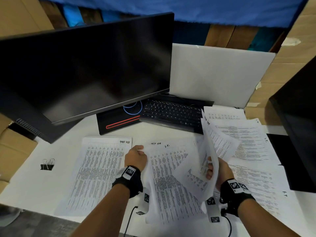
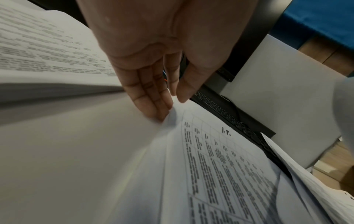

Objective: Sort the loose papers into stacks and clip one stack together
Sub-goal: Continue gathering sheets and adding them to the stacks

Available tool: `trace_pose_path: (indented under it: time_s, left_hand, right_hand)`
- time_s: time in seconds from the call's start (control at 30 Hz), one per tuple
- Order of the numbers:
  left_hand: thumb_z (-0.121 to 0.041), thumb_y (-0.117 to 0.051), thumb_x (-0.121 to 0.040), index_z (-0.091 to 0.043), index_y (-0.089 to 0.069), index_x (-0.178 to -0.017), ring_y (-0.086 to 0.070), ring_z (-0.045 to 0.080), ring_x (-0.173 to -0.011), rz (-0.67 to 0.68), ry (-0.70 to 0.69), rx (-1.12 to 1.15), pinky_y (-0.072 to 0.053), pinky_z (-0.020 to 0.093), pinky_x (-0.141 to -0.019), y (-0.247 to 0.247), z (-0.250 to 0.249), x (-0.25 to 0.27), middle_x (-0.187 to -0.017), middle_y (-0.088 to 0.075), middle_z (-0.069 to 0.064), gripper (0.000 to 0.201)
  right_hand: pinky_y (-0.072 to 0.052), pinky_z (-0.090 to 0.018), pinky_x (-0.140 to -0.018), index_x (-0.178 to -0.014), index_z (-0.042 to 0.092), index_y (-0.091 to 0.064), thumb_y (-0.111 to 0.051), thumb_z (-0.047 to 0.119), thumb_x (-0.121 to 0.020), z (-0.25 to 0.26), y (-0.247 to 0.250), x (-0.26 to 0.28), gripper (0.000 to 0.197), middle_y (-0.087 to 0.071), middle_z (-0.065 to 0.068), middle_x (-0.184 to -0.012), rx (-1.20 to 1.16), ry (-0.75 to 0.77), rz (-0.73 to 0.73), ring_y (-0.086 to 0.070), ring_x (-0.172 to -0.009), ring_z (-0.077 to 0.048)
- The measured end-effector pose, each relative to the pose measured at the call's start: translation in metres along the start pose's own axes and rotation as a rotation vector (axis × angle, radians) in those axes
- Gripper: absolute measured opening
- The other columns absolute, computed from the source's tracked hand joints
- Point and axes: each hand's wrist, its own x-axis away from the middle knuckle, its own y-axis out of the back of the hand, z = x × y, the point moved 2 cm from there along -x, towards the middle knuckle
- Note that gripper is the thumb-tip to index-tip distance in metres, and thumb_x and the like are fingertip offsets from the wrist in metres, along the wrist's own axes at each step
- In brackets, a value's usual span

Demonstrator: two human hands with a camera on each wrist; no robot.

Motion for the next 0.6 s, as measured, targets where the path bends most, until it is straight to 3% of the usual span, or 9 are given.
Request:
trace_pose_path:
  time_s: [0.17, 0.27, 0.33, 0.43, 0.53, 0.6]
  left_hand:
    - [-0.01, -0.059, -0.086, -0.018, -0.07, -0.1, -0.063, 0.016, -0.086, -0.051, -0.101, 0.014, -0.04, 0.015, -0.07, -0.002, -0.011, 0.014, -0.094, -0.069, -0.003, 0.02]
    - [-0.019, -0.069, -0.083, -0.02, -0.068, -0.087, -0.06, 0.011, -0.088, 0.007, -0.221, -0.035, -0.035, 0.008, -0.061, -0.01, -0.012, 0.024, -0.096, -0.066, -0.004, 0.004]
    - [-0.021, -0.071, -0.083, -0.022, -0.068, -0.088, -0.056, 0.009, -0.098, 0.086, -0.308, -0.12, -0.04, 0.009, -0.072, -0.017, -0.008, 0.029, -0.111, -0.06, -0.006, 0.006]
    - [-0.023, -0.068, -0.083, -0.024, -0.07, -0.098, -0.049, 0.018, -0.124, 0.128, -0.404, -0.319, -0.045, 0.03, -0.099, -0.022, -0.001, 0.03, -0.14, -0.045, -0.002, 0.014]
    - [-0.025, -0.064, -0.086, -0.023, -0.062, -0.109, -0.04, 0.022, -0.136, 0.135, -0.411, -0.392, -0.041, 0.033, -0.105, -0.02, -0.002, 0.026, -0.157, -0.027, 0.0, 0.023]
    - [-0.021, -0.064, -0.086, -0.024, -0.05, -0.122, -0.044, 0.023, -0.133, 0.141, -0.396, -0.291, -0.041, 0.033, -0.103, -0.017, -0.006, 0.024, -0.152, -0.036, 0.002, 0.039]
  right_hand:
    - [-0.038, -0.021, -0.043, -0.084, 0.011, -0.059, -0.056, 0.024, -0.083, -0.018, 0.008, -0.012, 0.014, -0.052, 0.005, -0.053, -0.019, -0.049, -0.04, -0.047, -0.038, -0.012]
    - [-0.037, -0.023, -0.044, -0.08, 0.012, -0.059, -0.054, 0.022, -0.082, -0.022, 0.01, -0.018, 0.011, -0.052, 0.007, -0.05, -0.003, -0.041, -0.036, -0.046, -0.038, -0.011]
    - [-0.037, -0.025, -0.046, -0.077, 0.013, -0.059, -0.054, 0.022, -0.081, -0.023, 0.009, -0.019, 0.011, -0.051, 0.007, -0.047, -0.002, -0.058, -0.047, -0.045, -0.039, -0.013]
    - [-0.037, -0.025, -0.048, -0.08, 0.013, -0.061, -0.06, 0.029, -0.071, -0.025, 0.011, -0.023, 0.018, -0.051, 0.005, -0.051, 0.012, -0.064, -0.079, -0.043, -0.046, -0.017]
    - [-0.037, -0.025, -0.048, -0.081, 0.012, -0.062, -0.062, 0.03, -0.07, -0.028, 0.014, -0.029, 0.021, -0.052, 0.006, -0.05, 0.019, -0.08, -0.084, -0.044, -0.042, -0.015]
    - [-0.038, -0.025, -0.049, -0.082, 0.013, -0.063, -0.065, 0.032, -0.063, -0.029, 0.016, -0.031, 0.026, -0.052, 0.007, -0.051, 0.031, -0.085, -0.102, -0.044, -0.046, -0.015]
